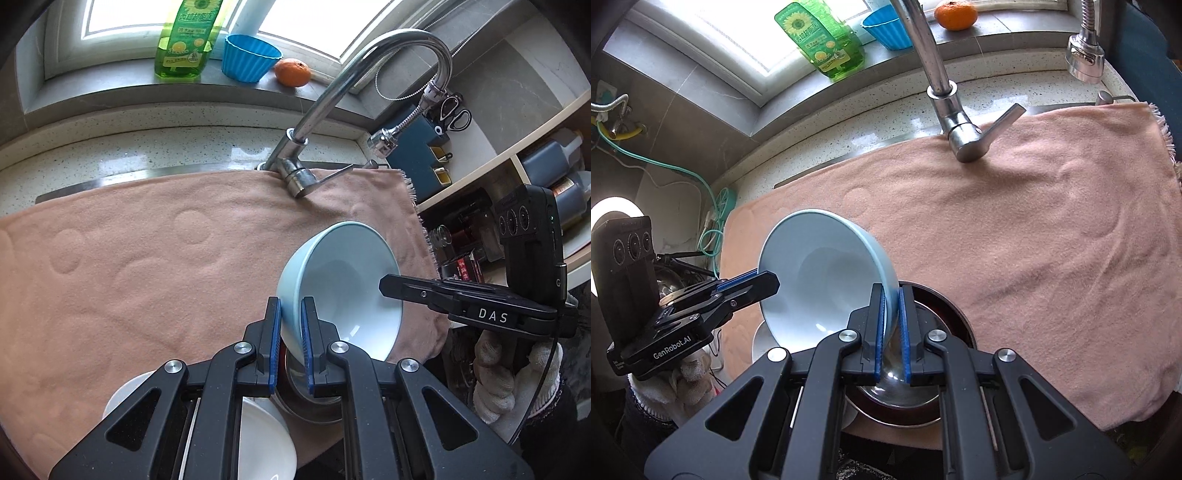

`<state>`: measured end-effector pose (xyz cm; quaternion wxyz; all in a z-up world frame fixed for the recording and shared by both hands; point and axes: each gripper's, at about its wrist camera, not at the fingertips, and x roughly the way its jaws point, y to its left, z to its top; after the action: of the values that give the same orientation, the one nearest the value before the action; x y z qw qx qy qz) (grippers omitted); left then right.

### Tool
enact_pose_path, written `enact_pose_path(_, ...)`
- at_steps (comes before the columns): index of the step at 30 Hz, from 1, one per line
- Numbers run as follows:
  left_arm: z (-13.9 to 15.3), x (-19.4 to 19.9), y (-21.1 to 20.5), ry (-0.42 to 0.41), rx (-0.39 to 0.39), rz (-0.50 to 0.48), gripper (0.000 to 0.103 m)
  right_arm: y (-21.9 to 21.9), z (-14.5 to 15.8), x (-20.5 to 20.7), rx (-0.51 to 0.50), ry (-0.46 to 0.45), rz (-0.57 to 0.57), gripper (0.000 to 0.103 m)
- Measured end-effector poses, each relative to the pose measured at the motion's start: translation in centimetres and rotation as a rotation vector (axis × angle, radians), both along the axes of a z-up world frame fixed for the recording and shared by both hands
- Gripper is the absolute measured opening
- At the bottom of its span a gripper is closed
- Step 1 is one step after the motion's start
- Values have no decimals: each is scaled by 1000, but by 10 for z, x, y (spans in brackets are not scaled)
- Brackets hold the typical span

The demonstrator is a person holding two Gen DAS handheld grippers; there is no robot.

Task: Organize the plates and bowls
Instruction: 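Lift the pale blue ceramic bowl and carry it over the steel bowls, then lower the pale blue ceramic bowl into the red steel bowl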

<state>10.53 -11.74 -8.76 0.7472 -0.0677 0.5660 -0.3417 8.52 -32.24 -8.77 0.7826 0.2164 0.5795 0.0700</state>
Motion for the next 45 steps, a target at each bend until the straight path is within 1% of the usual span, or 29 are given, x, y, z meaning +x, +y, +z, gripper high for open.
enact_pose_path(5, -6, -16, -8, 15, 3, -27, 9, -9, -5, -18, 4, 10, -18, 8)
enact_pose_path(10, -13, -28, -14, 27, 31, -52, 9, -11, -17, -34, 1, 34, -26, 8)
enact_pose_path(16, -24, -37, -18, 52, 53, -78, 9, -15, -30, -43, 6, 61, -43, 8)
enact_pose_path(31, -41, -42, -22, 78, 90, -75, 9, -13, -48, -48, 3, 96, -36, 8)
enact_pose_path(40, -48, -41, -28, 75, 113, -80, 9, -14, -54, -46, -3, 112, -35, 8)
enact_pose_path(45, -50, -40, -28, 77, 112, -77, 9, -14, -57, -44, -4, 112, -31, 8)
